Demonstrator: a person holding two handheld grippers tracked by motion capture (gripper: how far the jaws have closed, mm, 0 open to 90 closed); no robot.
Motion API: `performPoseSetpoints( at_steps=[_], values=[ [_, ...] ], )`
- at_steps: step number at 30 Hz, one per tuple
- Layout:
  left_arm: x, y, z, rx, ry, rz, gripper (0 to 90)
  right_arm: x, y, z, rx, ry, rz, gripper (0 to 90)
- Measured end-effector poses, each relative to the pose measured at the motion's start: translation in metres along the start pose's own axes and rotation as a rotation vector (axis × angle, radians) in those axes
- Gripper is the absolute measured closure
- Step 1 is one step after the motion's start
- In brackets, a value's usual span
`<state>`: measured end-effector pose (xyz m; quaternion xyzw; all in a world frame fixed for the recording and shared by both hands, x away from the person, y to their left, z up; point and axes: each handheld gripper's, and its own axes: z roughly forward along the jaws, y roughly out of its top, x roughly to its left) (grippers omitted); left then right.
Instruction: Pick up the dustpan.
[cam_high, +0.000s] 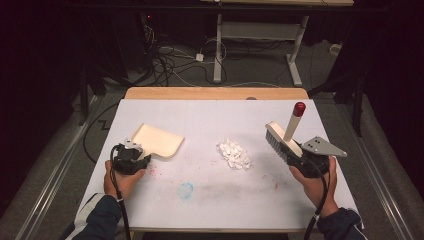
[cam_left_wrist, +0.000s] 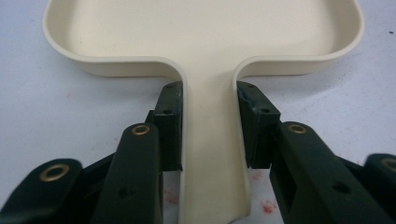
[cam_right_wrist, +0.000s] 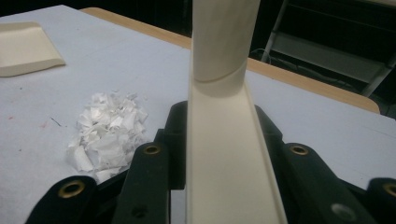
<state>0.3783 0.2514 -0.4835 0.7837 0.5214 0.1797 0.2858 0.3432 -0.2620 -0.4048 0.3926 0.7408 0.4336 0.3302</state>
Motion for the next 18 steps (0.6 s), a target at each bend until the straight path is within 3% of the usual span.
performPoseSetpoints(
  at_steps=[6, 10, 18],
  values=[
    [-0.002, 0.003, -0.007, 0.006, 0.012, 0.042, 63.7, 0.0, 0.0, 0.0, -0.005, 0.004, -0.007, 67.3],
    [-0.007, 0.005, -0.01, 0.009, 0.02, 0.092, 63.7, 0.0, 0.0, 0.0, -0.008, 0.006, -0.013, 67.3],
    [-0.017, 0.007, -0.018, 0.001, 0.001, 0.159, 63.8, -0.001, -0.001, 0.0, -0.008, 0.001, -0.009, 67.4]
  ],
)
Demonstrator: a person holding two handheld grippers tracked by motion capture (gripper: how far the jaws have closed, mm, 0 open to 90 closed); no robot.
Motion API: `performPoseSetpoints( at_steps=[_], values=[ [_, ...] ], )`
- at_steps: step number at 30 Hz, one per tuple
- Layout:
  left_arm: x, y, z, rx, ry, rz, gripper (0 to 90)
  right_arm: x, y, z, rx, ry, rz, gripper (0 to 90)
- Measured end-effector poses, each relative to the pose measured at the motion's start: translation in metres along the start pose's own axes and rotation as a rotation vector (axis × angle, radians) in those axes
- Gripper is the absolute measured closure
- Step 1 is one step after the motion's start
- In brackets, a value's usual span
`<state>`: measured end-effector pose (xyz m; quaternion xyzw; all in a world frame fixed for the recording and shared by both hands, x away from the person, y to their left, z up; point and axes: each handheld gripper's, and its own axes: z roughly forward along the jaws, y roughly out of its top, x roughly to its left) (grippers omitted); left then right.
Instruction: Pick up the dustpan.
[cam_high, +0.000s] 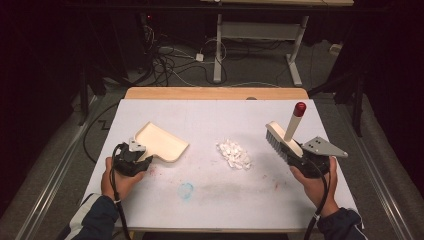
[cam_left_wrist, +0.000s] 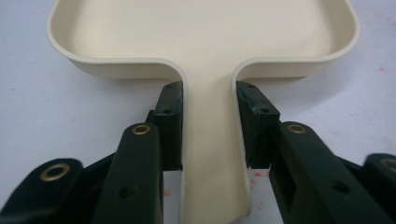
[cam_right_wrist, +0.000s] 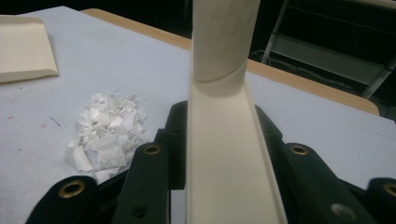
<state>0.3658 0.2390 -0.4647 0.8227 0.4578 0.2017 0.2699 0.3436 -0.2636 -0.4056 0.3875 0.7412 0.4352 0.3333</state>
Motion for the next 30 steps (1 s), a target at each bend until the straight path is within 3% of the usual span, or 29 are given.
performPoseSetpoints(
  at_steps=[6, 12, 15, 30],
  values=[
    [-0.007, 0.001, -0.006, -0.008, -0.045, 0.037, 63.7, -0.002, -0.002, 0.002, 0.005, 0.004, 0.005, 67.4],
    [-0.019, 0.001, -0.011, -0.013, -0.081, 0.1, 63.7, -0.005, -0.003, 0.004, -0.001, 0.013, 0.015, 67.3],
    [-0.024, 0.001, -0.013, -0.012, -0.093, 0.126, 63.7, -0.006, -0.004, 0.005, 0.004, 0.015, 0.043, 67.3],
    [-0.042, 0.004, -0.014, 0.005, -0.177, 0.196, 63.6, -0.005, -0.006, 0.013, -0.01, 0.035, 0.04, 67.3]
  ],
)
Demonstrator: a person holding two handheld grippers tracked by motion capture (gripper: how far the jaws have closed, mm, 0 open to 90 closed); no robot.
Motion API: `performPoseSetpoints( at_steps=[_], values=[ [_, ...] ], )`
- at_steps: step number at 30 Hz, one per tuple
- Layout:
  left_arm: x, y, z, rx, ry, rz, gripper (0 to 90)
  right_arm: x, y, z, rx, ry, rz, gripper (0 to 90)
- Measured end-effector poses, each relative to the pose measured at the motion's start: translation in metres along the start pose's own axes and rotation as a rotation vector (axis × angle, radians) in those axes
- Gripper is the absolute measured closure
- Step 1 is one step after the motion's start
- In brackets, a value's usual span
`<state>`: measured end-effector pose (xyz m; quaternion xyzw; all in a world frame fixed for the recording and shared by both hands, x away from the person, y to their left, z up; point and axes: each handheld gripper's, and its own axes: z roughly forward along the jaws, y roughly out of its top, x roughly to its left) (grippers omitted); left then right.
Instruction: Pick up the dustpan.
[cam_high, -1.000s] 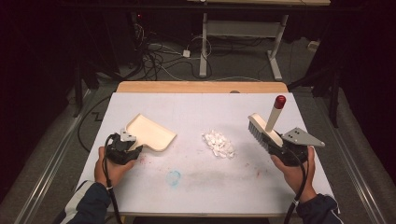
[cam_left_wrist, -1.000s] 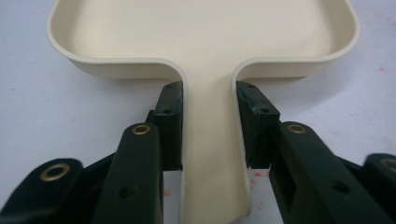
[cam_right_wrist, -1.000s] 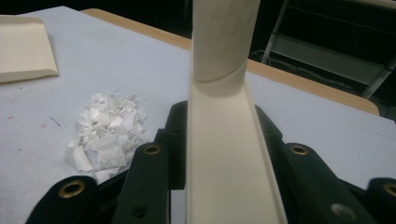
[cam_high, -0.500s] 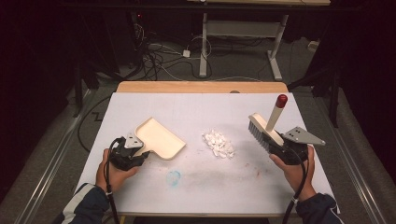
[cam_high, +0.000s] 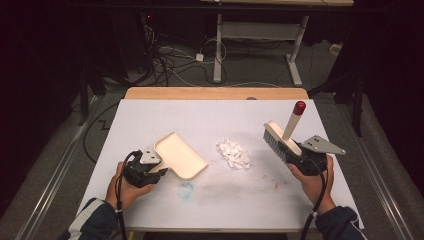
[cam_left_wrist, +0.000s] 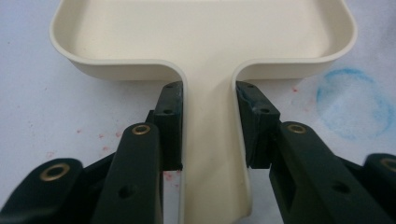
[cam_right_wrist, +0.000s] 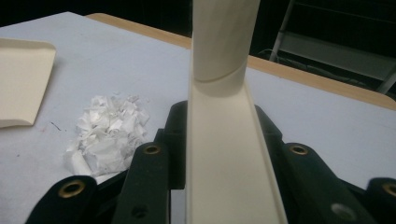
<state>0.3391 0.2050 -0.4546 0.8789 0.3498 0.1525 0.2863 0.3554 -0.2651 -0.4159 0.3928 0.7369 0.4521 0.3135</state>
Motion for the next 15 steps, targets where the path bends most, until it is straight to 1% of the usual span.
performPoseSetpoints(
  at_steps=[3, 7, 10, 11, 13, 15],
  values=[
    [-0.003, 0.001, 0.0, 0.002, -0.009, 0.013, 63.7, 0.001, 0.0, 0.002, 0.006, 0.003, 0.003, 67.4],
    [-0.007, 0.002, 0.0, 0.004, -0.02, 0.025, 63.7, 0.003, 0.001, 0.007, -0.001, 0.009, 0.003, 67.4],
    [-0.009, 0.003, 0.001, 0.008, -0.03, 0.031, 63.7, 0.005, 0.003, 0.011, -0.004, 0.018, 0.012, 67.3],
    [-0.009, 0.003, 0.001, 0.005, -0.039, 0.029, 63.6, 0.006, 0.004, 0.013, -0.002, 0.02, 0.011, 67.4],
    [-0.008, 0.004, 0.002, -0.001, -0.054, 0.023, 63.6, 0.006, 0.006, 0.015, -0.003, 0.025, 0.022, 67.4],
    [-0.009, 0.006, 0.003, 0.004, -0.059, 0.036, 63.6, 0.005, 0.007, 0.019, -0.003, 0.028, 0.037, 67.4]
  ],
)
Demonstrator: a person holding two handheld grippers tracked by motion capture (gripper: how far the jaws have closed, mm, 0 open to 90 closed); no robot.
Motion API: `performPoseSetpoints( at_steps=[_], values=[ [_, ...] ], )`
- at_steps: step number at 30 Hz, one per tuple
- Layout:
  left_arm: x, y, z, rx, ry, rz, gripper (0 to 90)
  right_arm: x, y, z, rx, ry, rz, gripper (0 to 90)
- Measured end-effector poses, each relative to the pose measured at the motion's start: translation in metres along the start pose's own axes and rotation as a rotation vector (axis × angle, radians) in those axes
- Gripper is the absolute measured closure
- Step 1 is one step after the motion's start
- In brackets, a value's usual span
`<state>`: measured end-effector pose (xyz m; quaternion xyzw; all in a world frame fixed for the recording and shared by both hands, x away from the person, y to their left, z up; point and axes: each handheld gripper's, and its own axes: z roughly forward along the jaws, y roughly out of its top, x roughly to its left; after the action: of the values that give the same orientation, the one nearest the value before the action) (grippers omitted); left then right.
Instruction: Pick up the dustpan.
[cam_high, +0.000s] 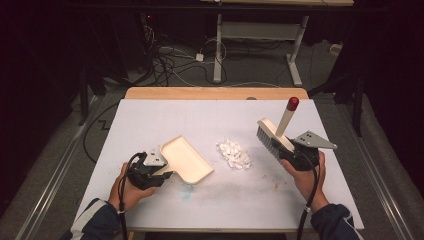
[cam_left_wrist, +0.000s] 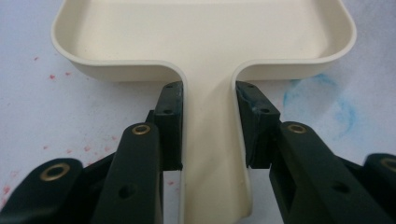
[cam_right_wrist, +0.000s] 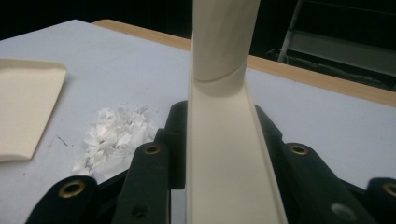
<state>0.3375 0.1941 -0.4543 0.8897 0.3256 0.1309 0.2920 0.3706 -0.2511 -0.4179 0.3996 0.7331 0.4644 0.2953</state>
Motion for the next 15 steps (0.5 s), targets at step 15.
performPoseSetpoints(
  at_steps=[15],
  values=[
    [-0.012, 0.016, 0.012, 0.001, -0.073, 0.04, 63.6, 0.0, 0.008, 0.057, 0.007, -0.023, 0.059, 67.4]
  ],
)
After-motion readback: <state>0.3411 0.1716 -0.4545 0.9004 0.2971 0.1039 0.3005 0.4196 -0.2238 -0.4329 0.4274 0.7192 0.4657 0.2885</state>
